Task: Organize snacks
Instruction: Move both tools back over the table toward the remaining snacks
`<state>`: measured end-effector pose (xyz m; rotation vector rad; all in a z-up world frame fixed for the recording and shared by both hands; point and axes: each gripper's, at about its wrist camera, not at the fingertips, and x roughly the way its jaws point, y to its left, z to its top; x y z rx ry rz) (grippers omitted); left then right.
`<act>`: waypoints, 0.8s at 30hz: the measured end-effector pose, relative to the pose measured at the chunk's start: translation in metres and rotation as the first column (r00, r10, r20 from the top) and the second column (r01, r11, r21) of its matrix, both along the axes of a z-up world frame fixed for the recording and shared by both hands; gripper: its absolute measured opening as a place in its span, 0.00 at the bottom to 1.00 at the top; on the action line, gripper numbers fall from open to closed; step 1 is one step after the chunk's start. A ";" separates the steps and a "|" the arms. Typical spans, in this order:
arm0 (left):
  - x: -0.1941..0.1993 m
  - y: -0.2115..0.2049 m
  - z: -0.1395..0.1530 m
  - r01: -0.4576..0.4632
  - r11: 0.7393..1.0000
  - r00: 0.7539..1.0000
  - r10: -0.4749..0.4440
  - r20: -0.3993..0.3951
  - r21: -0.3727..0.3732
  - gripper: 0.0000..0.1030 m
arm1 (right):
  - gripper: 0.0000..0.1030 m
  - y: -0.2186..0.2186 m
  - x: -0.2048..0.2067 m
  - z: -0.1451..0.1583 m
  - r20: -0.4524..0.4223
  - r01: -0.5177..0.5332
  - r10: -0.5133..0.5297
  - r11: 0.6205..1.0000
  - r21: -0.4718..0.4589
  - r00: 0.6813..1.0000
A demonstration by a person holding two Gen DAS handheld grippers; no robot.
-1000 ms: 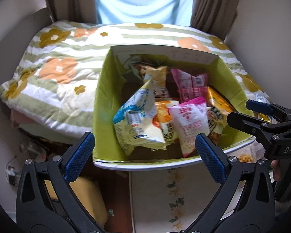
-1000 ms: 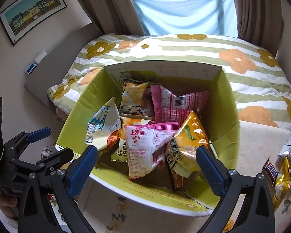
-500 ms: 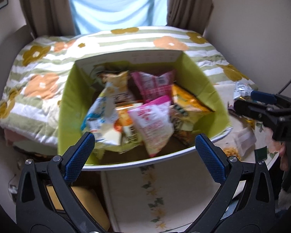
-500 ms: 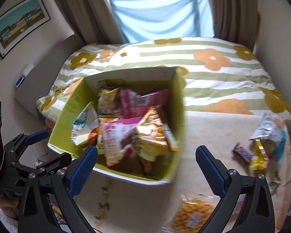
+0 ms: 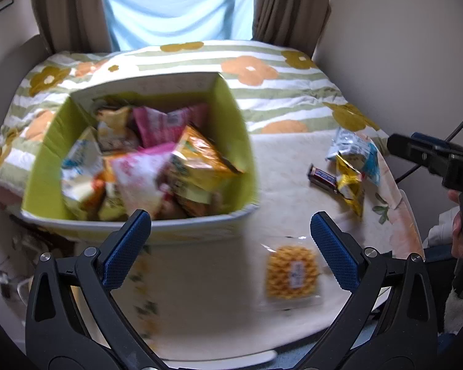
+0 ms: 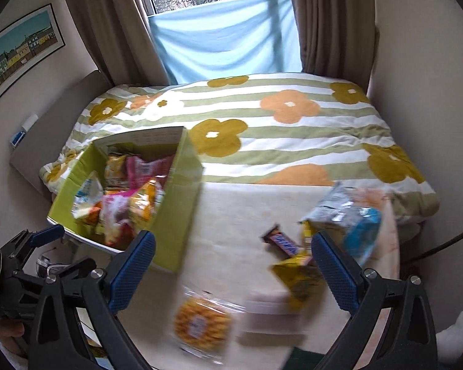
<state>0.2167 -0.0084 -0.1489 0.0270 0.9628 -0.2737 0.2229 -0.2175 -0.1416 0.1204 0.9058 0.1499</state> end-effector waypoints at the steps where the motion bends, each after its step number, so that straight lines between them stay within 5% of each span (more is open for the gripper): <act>1: -0.003 -0.010 -0.004 -0.010 1.000 1.000 0.010 -0.008 -0.004 0.99 | 0.98 -0.011 -0.001 -0.001 -0.001 0.000 0.000 1.000 -0.004 1.000; 12: -0.031 -0.060 -0.064 -0.102 0.995 0.982 0.104 -0.157 0.017 0.99 | 0.98 -0.078 0.006 -0.047 -0.103 -0.046 0.051 0.997 0.054 0.993; 24: -0.030 -0.097 -0.153 0.009 0.997 0.939 0.017 -0.344 0.075 0.99 | 0.98 -0.093 0.020 -0.105 -0.181 0.021 -0.008 0.997 0.069 0.983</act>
